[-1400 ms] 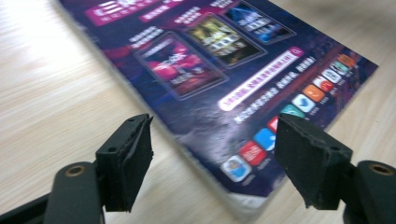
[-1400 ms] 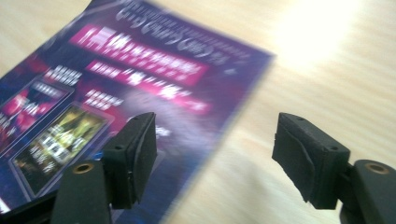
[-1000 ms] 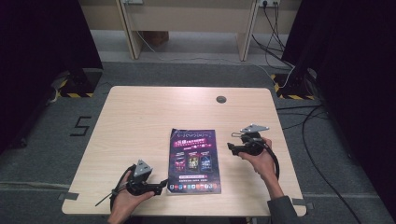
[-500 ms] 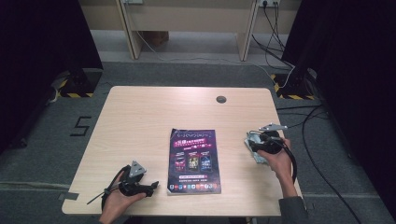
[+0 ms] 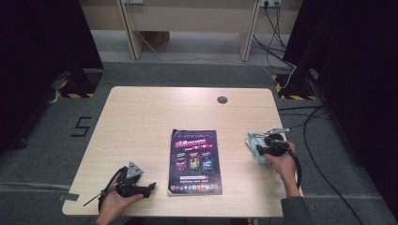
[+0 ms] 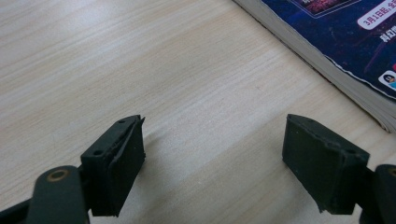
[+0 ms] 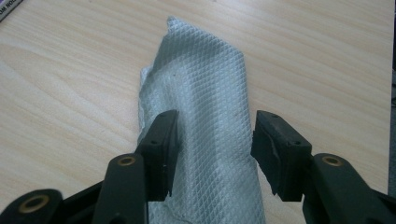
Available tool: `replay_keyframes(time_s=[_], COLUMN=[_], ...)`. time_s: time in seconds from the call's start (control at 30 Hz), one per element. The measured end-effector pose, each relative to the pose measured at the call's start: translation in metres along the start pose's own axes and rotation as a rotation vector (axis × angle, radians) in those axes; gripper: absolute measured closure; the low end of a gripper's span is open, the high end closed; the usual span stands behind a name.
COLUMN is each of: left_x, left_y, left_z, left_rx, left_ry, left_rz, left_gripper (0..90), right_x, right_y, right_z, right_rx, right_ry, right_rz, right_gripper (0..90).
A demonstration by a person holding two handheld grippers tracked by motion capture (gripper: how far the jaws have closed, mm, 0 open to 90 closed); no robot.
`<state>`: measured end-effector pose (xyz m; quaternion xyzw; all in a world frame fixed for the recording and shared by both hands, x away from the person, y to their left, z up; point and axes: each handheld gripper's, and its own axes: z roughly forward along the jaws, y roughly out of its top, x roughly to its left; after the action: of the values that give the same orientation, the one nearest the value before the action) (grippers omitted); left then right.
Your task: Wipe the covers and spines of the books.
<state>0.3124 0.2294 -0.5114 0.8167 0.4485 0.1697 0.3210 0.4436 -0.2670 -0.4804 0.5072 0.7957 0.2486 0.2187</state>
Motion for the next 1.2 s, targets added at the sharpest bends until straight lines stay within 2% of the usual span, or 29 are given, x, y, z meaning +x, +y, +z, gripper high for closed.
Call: replay_keyframes(time_s=[0.23,0.4,0.53,0.67,0.8,1.0,1.07,1.2], left_x=[0.001,0.001,0.0,0.0,0.0,-0.001,-0.001,-0.006], left_y=[-0.001,-0.001,-0.002,-0.002,-0.001,0.002,0.005,0.011], left_z=[0.002,0.003,0.003,0.004,0.004,0.004,0.004,0.004], left_rx=[-0.004,-0.004,-0.009,-0.016,-0.014,-0.015,-0.046,-0.098], left_ry=[-0.004,-0.016,-0.016,-0.017,-0.018,-0.023,-0.034,-0.058], left_rz=[-0.004,-0.003,-0.004,-0.006,-0.003,-0.012,-0.039,-0.094], left_gripper=[19.6,17.3,16.7,15.9,15.9,18.7,19.0,19.0], right_x=[0.008,0.005,0.002,0.002,0.003,0.012,0.019,0.037], right_y=[-0.002,-0.005,-0.006,-0.005,0.001,0.013,0.018,0.027], right_z=[0.009,0.01,0.009,0.007,-0.002,-0.018,-0.021,-0.024], right_rx=[0.039,0.016,0.006,-0.009,-0.075,-0.152,-0.168,-0.198], right_ry=[0.019,0.048,0.034,0.033,0.055,0.077,0.096,0.144], right_rz=[-0.048,-0.047,-0.058,-0.07,-0.044,-0.071,-0.075,-0.118], right_gripper=[54.9,64.8,76.2,78.7,79.0,79.0,79.0,78.8])
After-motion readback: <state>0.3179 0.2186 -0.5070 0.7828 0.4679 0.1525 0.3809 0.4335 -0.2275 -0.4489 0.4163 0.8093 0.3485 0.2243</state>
